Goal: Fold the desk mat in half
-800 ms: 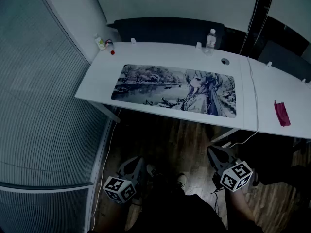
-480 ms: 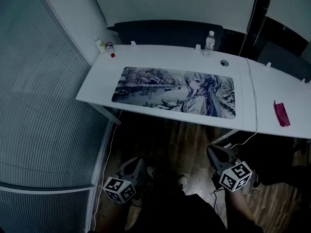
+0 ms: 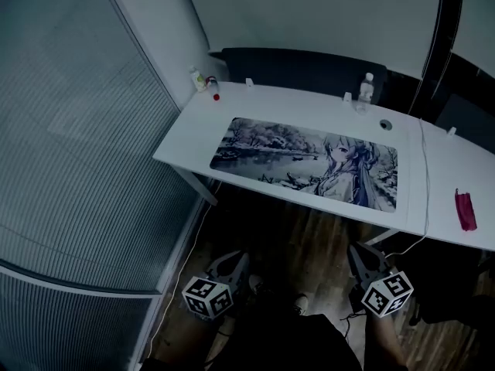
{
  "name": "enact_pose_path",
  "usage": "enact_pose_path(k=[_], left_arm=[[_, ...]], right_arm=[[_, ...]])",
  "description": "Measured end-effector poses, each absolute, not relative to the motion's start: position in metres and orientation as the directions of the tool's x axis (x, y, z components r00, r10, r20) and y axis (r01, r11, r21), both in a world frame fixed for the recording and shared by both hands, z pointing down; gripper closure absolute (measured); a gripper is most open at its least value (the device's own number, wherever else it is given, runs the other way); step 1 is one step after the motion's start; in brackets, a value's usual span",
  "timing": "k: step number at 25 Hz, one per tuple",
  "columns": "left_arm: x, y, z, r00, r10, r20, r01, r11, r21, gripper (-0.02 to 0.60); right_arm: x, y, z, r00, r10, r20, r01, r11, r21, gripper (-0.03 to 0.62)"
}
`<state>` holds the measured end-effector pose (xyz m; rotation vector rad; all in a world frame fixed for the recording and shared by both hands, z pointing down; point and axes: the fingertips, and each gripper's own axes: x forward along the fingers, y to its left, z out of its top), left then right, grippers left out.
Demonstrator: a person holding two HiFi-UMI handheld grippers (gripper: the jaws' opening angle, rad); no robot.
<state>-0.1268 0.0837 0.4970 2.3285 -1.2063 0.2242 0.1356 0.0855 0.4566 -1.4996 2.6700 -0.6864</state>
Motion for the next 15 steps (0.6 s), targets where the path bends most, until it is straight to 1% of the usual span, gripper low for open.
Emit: enact_pose_path(k=[15], left_arm=[[-0.161, 0.061, 0.493, 0.483, -0.801, 0.354, -0.868, -0.383, 0.317, 0.574]], right_arm=[[0.101, 0.062, 0.452, -0.619, -0.765, 0.180, -0.760, 0.526, -0.382, 0.571]])
